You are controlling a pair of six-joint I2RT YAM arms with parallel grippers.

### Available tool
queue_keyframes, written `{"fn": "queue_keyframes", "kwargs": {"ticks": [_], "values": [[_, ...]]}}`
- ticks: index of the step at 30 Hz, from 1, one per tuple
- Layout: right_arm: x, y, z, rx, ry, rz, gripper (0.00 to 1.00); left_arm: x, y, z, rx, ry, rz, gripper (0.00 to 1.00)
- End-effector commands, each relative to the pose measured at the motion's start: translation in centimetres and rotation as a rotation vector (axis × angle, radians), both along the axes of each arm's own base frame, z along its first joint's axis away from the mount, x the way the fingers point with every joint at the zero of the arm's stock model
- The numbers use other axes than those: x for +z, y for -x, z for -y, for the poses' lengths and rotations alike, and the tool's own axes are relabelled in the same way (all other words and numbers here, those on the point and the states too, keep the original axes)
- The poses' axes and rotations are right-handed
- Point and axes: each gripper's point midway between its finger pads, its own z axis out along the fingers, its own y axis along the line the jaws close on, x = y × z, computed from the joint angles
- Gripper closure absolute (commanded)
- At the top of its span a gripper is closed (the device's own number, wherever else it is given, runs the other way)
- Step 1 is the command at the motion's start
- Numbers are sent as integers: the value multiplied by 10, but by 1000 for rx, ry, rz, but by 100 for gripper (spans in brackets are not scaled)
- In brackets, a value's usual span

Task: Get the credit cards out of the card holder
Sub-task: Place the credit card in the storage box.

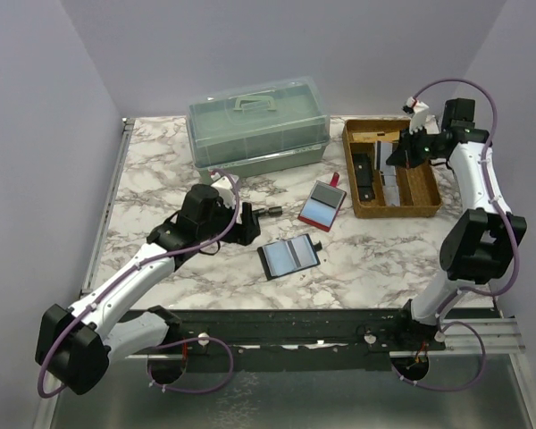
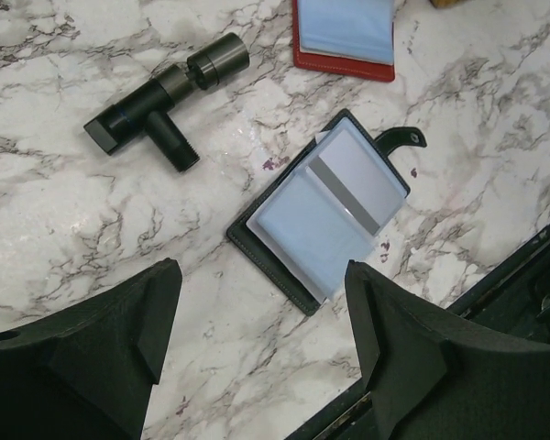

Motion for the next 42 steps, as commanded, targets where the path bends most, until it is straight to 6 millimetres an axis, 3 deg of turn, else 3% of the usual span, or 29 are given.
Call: {"fn": "queue_keyframes", "kwargs": {"ticks": [1,4,7,13,21,23,27,30,32,37,39,42], "values": [[-25,-14,52,-117,121,-114,100,-8,11,-16,-26,-84,5,21],[-46,-24,75,-146,180,-179,100,-4,12,-18,-20,-77,24,21],[-67,-34,82,-141,195,-244,100,-3,9,-23,0,-95,46,20],[-92,-46,79,-107,145,-358,100,-1,9,-24,6,-96,58,20],[-110,-51,69,-97,67,-430,99,0,7,-27,18,-101,64,20],[-113,-53,68,-102,59,-450,91,0,7,-27,20,-101,66,20],[-118,-62,77,-180,94,-455,61,2,7,-28,24,-99,69,20],[-111,-64,80,-204,108,-437,52,2,7,-28,24,-98,70,20],[-99,-67,83,-229,120,-399,53,4,7,-28,26,-95,75,20],[-44,-68,82,-263,126,-239,52,10,8,-26,18,-65,84,16],[-16,-59,72,-239,95,-160,52,14,6,-27,35,-35,87,4],[15,-34,53,-193,47,-65,54,17,1,-32,93,21,71,1]]}}
